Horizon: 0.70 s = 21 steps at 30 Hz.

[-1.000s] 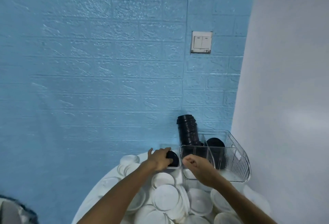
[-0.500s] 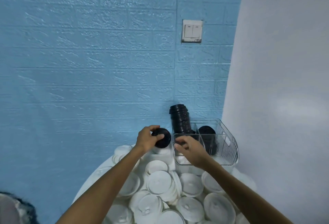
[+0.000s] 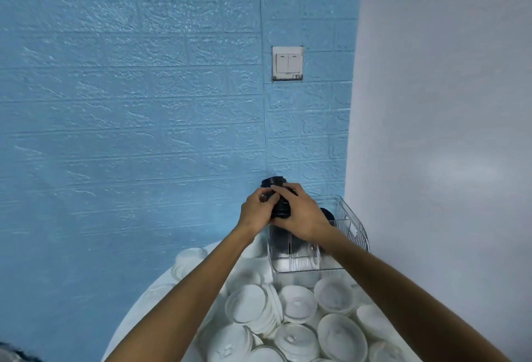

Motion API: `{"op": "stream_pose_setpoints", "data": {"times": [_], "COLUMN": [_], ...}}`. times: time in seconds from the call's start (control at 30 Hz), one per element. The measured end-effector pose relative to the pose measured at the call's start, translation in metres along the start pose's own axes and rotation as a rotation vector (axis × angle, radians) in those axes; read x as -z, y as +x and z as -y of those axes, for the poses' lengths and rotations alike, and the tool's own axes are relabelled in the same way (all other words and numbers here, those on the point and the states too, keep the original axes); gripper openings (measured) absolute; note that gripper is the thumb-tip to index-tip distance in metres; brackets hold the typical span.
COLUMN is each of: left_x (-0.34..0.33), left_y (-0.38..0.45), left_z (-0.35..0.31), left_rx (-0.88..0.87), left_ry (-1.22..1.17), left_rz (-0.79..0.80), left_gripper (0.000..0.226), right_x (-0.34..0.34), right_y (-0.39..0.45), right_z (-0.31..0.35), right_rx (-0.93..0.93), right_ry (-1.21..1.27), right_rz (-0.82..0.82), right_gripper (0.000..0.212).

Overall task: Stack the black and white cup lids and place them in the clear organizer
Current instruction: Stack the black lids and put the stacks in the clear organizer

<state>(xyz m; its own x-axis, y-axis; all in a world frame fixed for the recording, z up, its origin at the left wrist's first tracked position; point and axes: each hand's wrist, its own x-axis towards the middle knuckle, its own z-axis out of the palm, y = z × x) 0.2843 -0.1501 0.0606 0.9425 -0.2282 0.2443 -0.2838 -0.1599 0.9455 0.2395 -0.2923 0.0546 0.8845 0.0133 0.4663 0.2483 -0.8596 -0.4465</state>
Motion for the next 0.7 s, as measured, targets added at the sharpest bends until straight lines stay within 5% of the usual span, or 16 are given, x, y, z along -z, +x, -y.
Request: {"op": "stream_pose_setpoints", "data": {"times": [0.33, 0.5, 0.7], "left_x": [-0.024, -0.024, -0.023], "left_y": [-0.005, -0.009, -0.010], "left_z": [0.061, 0.072, 0.076], "left_rx": [-0.155, -0.170, -0.188], "left_ry": [0.765, 0.759, 0.743], "left_rz": [0.194, 0.227, 0.227], "left_gripper": [0.053, 0.058, 0.059], "right_x": [0.034, 0.022, 0.011], "right_y": [0.009, 0.018, 0.026], "right_z": [-0.089, -0.107, -0.116], "right_rx": [-0.363, -0.449, -0.452], "right_ry": [-0.017, 0.004, -0.031], "right_rz": [0.075, 0.103, 0.151], "right_gripper": [0.082, 0.072, 0.090]}}
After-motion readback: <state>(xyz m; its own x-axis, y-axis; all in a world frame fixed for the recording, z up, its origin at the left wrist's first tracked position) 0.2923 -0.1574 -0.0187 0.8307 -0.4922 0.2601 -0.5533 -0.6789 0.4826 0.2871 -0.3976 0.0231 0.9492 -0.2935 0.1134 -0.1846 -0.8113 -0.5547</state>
